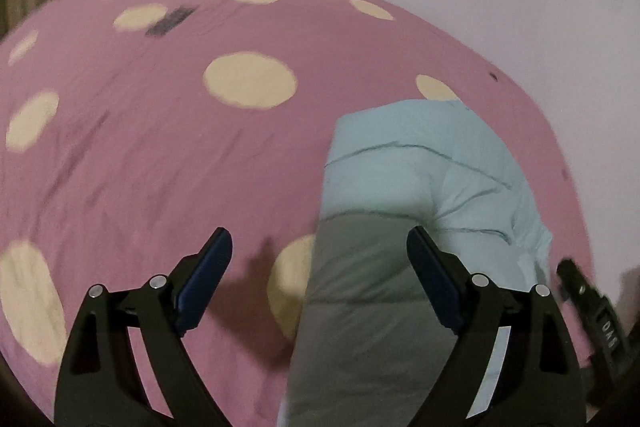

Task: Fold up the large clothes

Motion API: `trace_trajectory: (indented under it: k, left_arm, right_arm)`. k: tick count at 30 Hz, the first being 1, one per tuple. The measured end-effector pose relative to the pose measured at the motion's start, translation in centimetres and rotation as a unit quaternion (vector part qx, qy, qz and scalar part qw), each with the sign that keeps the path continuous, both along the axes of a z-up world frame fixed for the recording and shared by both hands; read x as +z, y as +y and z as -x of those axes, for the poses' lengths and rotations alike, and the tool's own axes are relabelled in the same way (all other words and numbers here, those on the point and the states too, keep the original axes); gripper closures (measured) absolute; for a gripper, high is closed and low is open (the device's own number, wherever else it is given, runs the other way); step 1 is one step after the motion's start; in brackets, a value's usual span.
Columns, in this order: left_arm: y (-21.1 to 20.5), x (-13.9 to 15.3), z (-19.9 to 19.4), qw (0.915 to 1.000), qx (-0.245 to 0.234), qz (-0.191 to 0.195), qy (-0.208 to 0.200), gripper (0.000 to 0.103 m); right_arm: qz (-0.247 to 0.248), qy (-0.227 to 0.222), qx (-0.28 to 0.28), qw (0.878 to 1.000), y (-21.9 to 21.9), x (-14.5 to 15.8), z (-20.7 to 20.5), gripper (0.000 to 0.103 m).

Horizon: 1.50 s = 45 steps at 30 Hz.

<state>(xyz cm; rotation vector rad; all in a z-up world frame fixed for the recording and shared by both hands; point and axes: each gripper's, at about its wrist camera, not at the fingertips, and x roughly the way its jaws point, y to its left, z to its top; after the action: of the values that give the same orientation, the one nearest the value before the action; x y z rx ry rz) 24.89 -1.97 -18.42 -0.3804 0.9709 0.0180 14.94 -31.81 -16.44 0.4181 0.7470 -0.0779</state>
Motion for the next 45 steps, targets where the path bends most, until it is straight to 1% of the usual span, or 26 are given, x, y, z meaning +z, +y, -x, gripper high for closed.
trace_trajectory:
  k: [3,6,9,10,12,15,17,21,24,25,26,28,29,30,33,35,38,40,45]
  left_arm:
    - [1.0,-0.9,0.9,0.9983,0.025,0.051,0.008,0.014]
    - [0.7,-2.1,1.0,0.997,0.024,0.068,0.027,0.014]
    - [0.8,-2.8,1.1,0.9958,0.031,0.081,0.029,0.013]
    - [0.8,-3.0,1.0,0.9955,0.032,0.084,0.03,0.011]
    - [0.8,-3.4,0.8,0.9951,0.026,0.09,0.032,0.01]
    - [1.3,-4.1,0.6,0.9931,0.026,0.109,0.034,0.007]
    - [1.2,-4.1,0.8,0.9931,0.021,0.111,0.031,0.007]
    - [0.4,-4.1,0.7,0.9938,-0.001,0.107,0.03,0.007]
    - [0.2,-4.2,0.5,0.994,-0.005,0.105,0.029,0.007]
    - [0.1,-4.2,0.6,0.994,-0.007,0.105,0.029,0.008]
    - [0.1,-4.2,0.6,0.9938,-0.008,0.107,0.029,0.01]
    - [-0.2,-4.2,0.3,0.9929,-0.02,0.114,0.025,0.029]
    - [-0.4,-4.2,0.4,0.9923,-0.028,0.118,0.022,0.037]
    - [-0.7,-4.1,0.5,0.9913,-0.039,0.124,0.019,0.049]
    - [-1.4,-3.6,0.7,0.9929,-0.05,0.108,0.011,0.057]
    - [-1.5,-3.4,0.8,0.993,-0.053,0.105,0.008,0.062]
    - [-1.6,-2.7,0.9,0.9936,-0.058,0.097,-0.001,0.068]
    - [-1.6,-2.3,1.1,0.9937,-0.061,0.093,-0.005,0.072]
    - [-0.5,-1.1,1.0,0.9937,-0.056,0.096,-0.015,0.075]
  right_arm:
    - [-0.051,0.006,-0.017,0.999,-1.4,-1.0,0.8,0.03]
    - [-0.095,0.025,-0.025,0.995,-2.2,-2.9,0.9,0.03]
    - [-0.122,0.038,-0.03,0.991,-2.4,-4.5,1.0,0.03]
    - [-0.126,0.04,-0.031,0.991,-2.4,-4.8,1.1,0.03]
    - [-0.133,0.044,-0.03,0.99,-2.3,-5.5,0.9,0.027]
    - [-0.145,0.045,-0.032,0.988,-2.4,-6.3,0.8,0.023]
    - [-0.148,0.043,-0.031,0.987,-2.3,-6.5,0.8,0.022]
    - [-0.134,0.047,-0.023,0.99,-1.7,-6.5,0.6,0.022]
    - [-0.131,0.049,-0.021,0.99,-1.3,-6.7,0.7,0.023]
    - [-0.13,0.049,-0.018,0.99,-1.2,-6.7,0.7,0.026]
    - [-0.13,0.049,-0.017,0.99,-1.1,-6.7,0.6,0.034]
    - [-0.143,0.05,-0.007,0.988,-0.7,-6.9,0.4,0.047]
    - [-0.147,0.052,-0.005,0.988,-0.4,-6.9,-0.1,0.049]
    - [-0.146,0.051,-0.006,0.988,-0.2,-6.9,0.0,0.051]
    - [-0.151,0.046,-0.005,0.988,0.0,-6.9,0.1,0.059]
    - [-0.155,0.04,-0.004,0.987,0.0,-6.7,0.4,0.067]
    - [-0.148,0.028,-0.001,0.989,0.4,-6.2,0.9,0.073]
    - [-0.146,0.022,-0.001,0.989,0.6,-5.9,1.0,0.075]
    - [-0.147,0.009,0.005,0.989,1.4,-4.9,1.0,0.078]
